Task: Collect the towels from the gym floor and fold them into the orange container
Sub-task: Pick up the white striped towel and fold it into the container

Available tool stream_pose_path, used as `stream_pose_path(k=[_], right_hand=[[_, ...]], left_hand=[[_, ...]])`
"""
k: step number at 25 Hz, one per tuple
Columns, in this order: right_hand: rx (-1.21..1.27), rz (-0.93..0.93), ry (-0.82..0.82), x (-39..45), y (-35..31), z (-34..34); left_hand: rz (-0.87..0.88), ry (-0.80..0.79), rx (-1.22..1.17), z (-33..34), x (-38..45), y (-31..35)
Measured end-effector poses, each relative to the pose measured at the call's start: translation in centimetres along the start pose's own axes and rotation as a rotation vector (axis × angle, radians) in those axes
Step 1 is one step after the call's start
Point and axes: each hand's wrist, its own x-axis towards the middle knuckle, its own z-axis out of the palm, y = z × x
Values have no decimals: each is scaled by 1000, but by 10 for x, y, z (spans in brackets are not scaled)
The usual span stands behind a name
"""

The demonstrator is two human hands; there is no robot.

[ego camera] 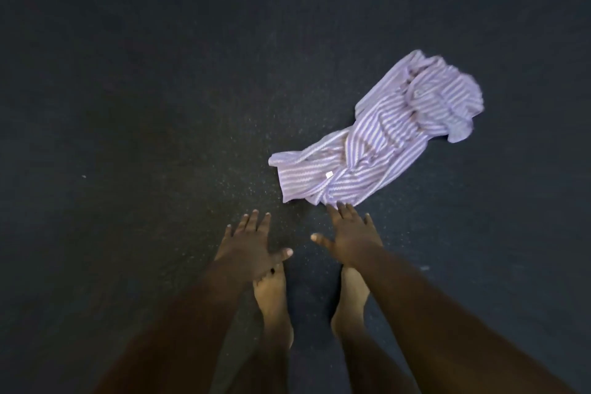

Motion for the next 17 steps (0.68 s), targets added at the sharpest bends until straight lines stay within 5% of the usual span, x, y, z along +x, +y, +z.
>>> stream_pose_path(k=[9,17], right_hand=[[-401,-26,205,189,13,53],[-206,-47,247,92,18,2]], left_hand=[[-35,-69,-29,80,162,-47],[3,-43,-19,15,86,-13]])
